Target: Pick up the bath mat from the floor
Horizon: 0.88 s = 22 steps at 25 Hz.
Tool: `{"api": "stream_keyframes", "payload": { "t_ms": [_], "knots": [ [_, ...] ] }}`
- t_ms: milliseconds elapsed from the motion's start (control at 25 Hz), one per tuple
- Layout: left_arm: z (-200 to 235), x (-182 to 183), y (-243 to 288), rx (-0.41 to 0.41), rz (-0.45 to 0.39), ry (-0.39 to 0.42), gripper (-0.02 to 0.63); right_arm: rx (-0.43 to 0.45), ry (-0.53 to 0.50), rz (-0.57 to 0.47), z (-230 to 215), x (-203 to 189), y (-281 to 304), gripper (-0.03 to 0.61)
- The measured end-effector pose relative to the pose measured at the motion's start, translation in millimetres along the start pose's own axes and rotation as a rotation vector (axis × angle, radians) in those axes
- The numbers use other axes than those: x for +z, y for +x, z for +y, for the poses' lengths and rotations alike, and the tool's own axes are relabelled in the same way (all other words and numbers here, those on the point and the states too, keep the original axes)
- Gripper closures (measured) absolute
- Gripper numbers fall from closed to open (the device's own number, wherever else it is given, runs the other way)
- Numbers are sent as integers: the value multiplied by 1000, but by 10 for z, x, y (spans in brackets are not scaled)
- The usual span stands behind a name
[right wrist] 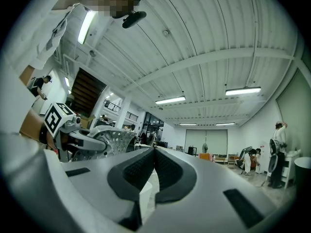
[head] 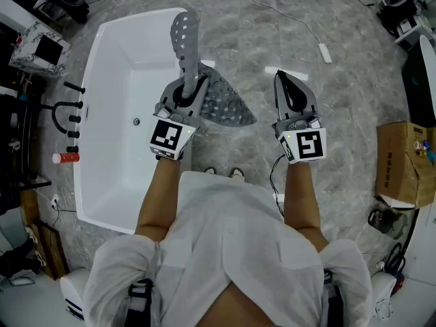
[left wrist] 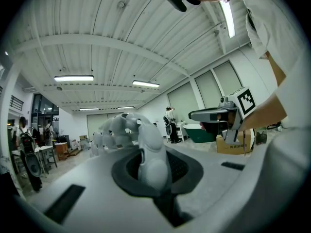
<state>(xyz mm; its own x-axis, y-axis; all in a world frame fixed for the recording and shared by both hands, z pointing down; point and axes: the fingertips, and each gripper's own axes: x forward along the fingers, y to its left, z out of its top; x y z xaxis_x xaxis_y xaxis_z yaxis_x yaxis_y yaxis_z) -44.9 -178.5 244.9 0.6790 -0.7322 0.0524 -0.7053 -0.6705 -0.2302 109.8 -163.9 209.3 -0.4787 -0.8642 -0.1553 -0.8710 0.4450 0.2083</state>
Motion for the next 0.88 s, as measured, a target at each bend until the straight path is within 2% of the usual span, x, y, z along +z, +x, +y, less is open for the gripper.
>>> {"api": "stream_keyframes", "payload": {
  "t_ms": [560, 760, 880],
  "knots": [
    [-26, 63, -36, 1, -2, -4, 589, 2, -16, -28, -26, 158, -23, 552],
    [-68, 56, -50, 25, 22, -64, 589, -1, -16, -41, -69, 191, -79, 552],
    [-23, 115, -54, 27, 14, -63, 589, -1, -16, -46, -65, 248, -48, 552]
  ]
}}
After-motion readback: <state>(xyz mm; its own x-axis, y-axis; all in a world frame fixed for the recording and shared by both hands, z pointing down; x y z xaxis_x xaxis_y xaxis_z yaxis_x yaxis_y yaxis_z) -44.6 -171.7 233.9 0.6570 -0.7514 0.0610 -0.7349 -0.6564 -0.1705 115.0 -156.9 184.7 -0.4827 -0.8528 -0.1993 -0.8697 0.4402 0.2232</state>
